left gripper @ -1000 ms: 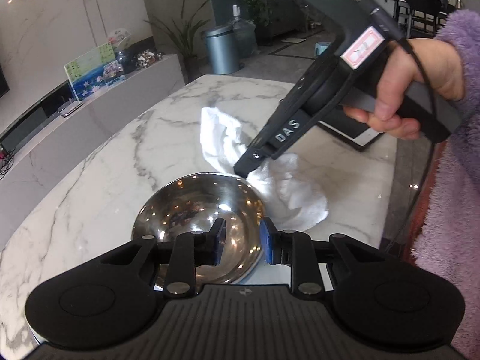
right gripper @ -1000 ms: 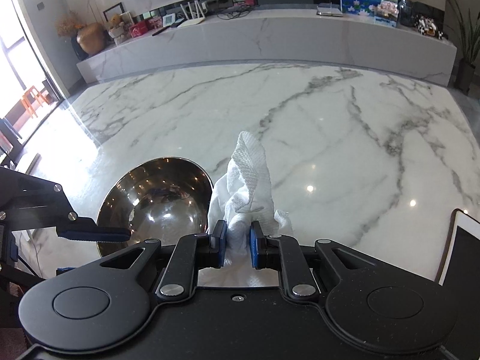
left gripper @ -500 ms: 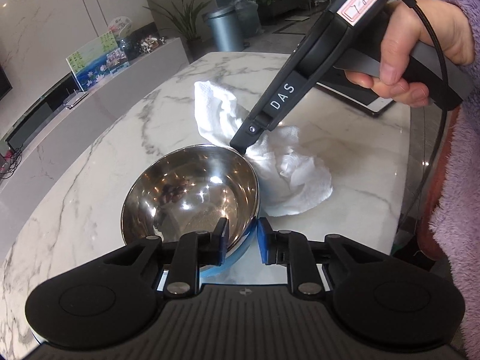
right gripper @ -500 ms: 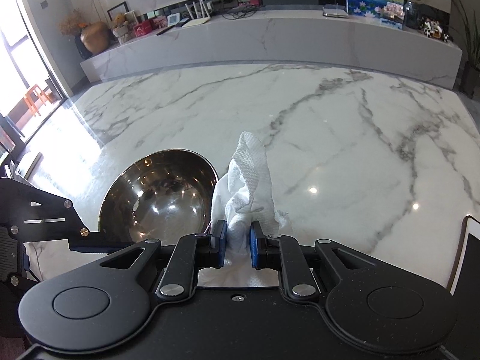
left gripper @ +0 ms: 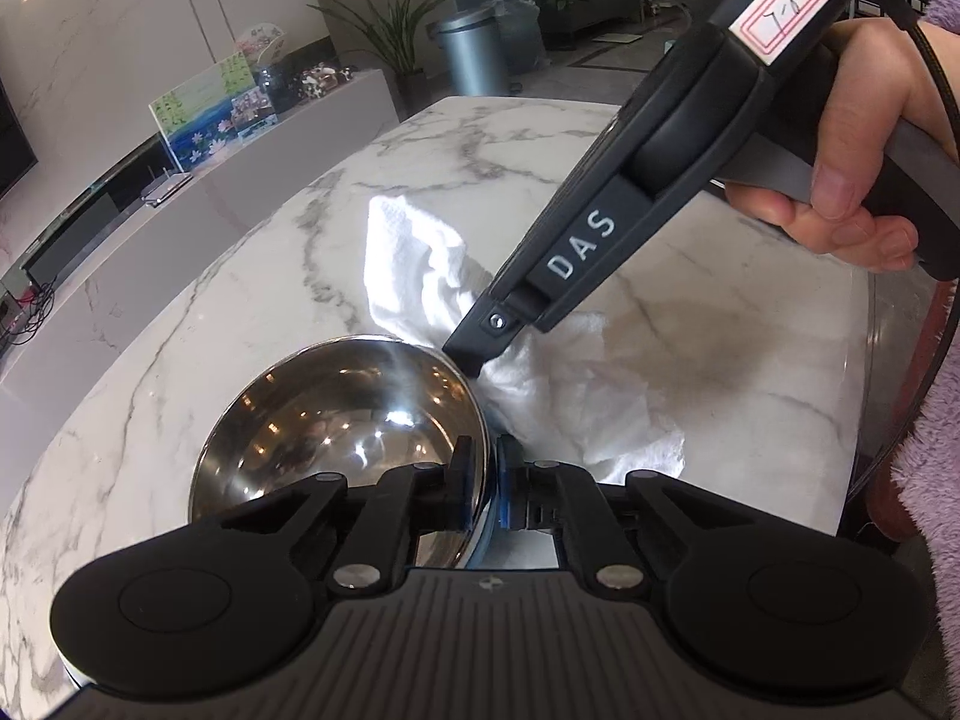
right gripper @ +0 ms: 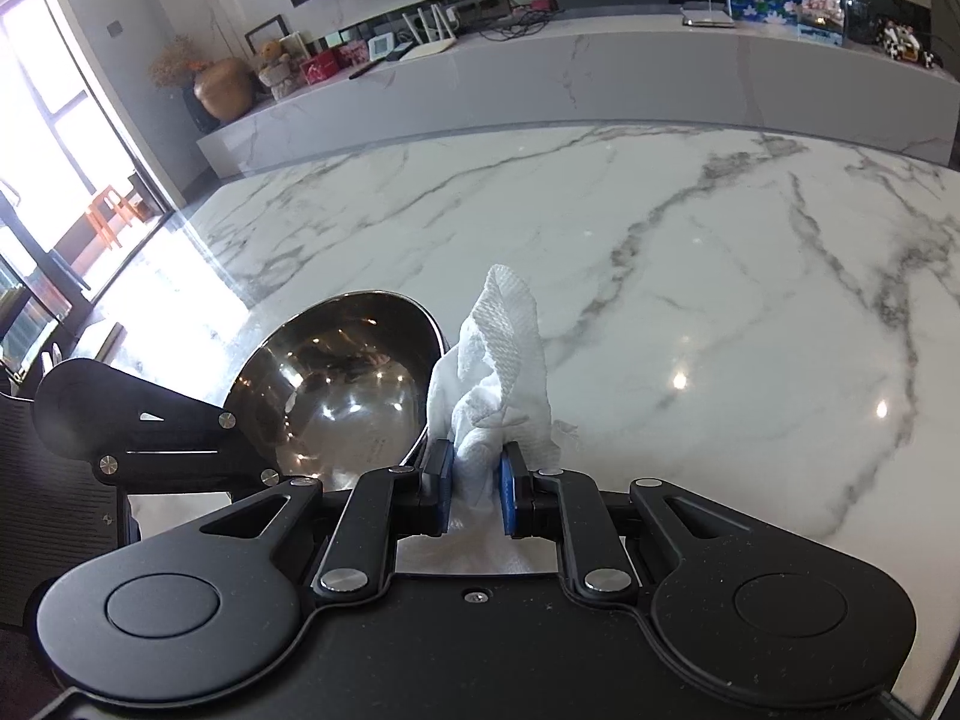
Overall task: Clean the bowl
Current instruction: 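Tilt the bowl up by its rim with the left gripper while the right gripper holds the tissue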
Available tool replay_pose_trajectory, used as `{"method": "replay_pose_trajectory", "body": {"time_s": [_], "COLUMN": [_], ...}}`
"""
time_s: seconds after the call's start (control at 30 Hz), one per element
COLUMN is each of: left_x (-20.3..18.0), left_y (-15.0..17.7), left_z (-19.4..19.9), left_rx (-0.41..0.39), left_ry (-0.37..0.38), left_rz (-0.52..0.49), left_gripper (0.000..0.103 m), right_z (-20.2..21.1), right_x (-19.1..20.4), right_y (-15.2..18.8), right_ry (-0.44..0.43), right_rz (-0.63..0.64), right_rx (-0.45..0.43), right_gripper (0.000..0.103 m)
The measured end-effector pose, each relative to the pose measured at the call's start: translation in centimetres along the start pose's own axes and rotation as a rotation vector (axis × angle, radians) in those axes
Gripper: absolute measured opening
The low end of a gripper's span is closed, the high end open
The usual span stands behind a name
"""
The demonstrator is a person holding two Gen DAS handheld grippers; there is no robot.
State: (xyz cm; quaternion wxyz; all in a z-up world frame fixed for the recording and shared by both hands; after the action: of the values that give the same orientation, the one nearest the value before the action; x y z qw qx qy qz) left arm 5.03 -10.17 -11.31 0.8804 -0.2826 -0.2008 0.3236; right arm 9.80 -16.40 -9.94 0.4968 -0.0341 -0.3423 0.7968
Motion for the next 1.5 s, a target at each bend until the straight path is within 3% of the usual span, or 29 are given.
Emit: {"method": "replay_pose_trajectory", "body": {"time_s": [0.4, 0.5, 0.8, 1.13, 1.3, 1.5], "left_x": [0.0, 0.4, 0.9, 1.1, 0.9, 2.6], "left_y": [0.5, 0.6, 0.5, 0.7, 0.5, -0.5], "left_z": [0.2, 0.6, 2.0, 2.0, 2.9, 5.4], "left_rx": [0.011, 0.01, -0.009, 0.02, -0.007, -0.11], "left_ry": [-0.017, -0.018, 0.034, 0.012, 0.038, 0.077], "left_rz": [0.017, 0.051, 0.108, 0.09, 0.09, 0.199], "left_gripper": [0.009, 0.017, 0.024, 0.024, 0.024, 0.024], "right_z": [-3.0, -3.0, -3.0, -3.1, -3.1, -3.2], "right_x": [-0.2, -0.3, -0.2, -0.2, -0.1, -0.2], "right_y": [1.8, 2.0, 2.0, 2.0, 2.0, 2.0], "right_ry": [0.018, 0.019, 0.026, 0.029, 0.029, 0.031], "right_rz": [-0.012, -0.015, -0.004, -0.002, 0.001, 0.007], "right_rx": [0.104, 0.107, 0.113, 0.115, 0.119, 0.119], "right_gripper": [0.014, 0.014, 0.014, 0.014, 0.015, 0.015]}}
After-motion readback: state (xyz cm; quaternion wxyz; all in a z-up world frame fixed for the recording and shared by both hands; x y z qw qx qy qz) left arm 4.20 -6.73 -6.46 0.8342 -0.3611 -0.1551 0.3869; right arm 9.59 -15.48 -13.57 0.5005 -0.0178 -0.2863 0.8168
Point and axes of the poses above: each gripper's, at about its wrist camera, not at the fingertips, and z roughly against the way its jaws point, x to its left, y to its underside, the point moved 9 cm from there along -z, roughly the way its jaws point, and after that the axes turned 3 degrees about y, right-handed, at the moved point
